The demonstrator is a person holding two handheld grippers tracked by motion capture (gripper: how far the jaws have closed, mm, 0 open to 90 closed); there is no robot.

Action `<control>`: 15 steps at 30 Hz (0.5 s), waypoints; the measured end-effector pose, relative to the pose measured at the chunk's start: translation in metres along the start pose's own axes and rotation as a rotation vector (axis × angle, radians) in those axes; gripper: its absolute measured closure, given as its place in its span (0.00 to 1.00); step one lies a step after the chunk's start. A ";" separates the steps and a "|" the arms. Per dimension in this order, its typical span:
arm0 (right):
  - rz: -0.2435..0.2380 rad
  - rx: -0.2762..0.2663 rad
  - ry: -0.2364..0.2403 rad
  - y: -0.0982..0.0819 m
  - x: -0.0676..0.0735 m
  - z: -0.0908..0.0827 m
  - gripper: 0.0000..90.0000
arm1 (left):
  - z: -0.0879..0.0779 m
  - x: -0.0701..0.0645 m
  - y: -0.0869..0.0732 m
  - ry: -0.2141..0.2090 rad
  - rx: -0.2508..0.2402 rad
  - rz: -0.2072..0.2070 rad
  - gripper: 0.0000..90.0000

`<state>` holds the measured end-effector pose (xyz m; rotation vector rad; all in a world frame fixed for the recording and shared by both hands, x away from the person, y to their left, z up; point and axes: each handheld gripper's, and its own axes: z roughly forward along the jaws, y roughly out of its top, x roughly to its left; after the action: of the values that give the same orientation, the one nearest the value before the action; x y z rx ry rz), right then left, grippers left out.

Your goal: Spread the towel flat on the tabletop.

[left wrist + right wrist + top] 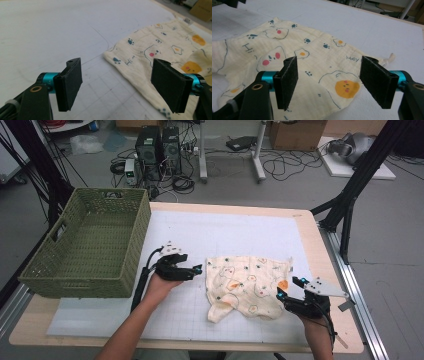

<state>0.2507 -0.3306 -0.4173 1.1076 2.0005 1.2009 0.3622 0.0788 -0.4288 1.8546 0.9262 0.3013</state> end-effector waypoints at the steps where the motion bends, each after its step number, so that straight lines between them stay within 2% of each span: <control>1: 0.002 0.002 0.001 0.000 0.000 0.000 0.34 | 0.007 -0.003 0.001 -0.001 0.022 0.007 0.28; 6: -0.004 0.003 0.001 0.000 0.000 0.001 0.34 | 0.039 -0.020 0.005 0.004 0.112 0.044 0.29; 9: -0.002 0.003 0.004 0.000 0.000 0.001 0.34 | 0.053 -0.028 0.002 0.004 0.143 0.057 0.30; 10: -0.002 0.004 0.005 -0.001 0.000 0.001 0.34 | 0.056 -0.031 0.000 0.003 0.158 0.073 0.31; 14: 0.000 0.003 0.007 -0.001 0.001 0.001 0.34 | 0.062 -0.043 -0.001 0.056 0.188 0.184 0.32; 15: 0.001 0.002 0.008 -0.001 0.001 0.002 0.34 | 0.062 -0.045 -0.001 0.049 0.183 0.200 0.35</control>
<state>0.2513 -0.3295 -0.4185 1.1070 2.0078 1.2054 0.3667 0.0057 -0.4503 2.1230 0.8242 0.3964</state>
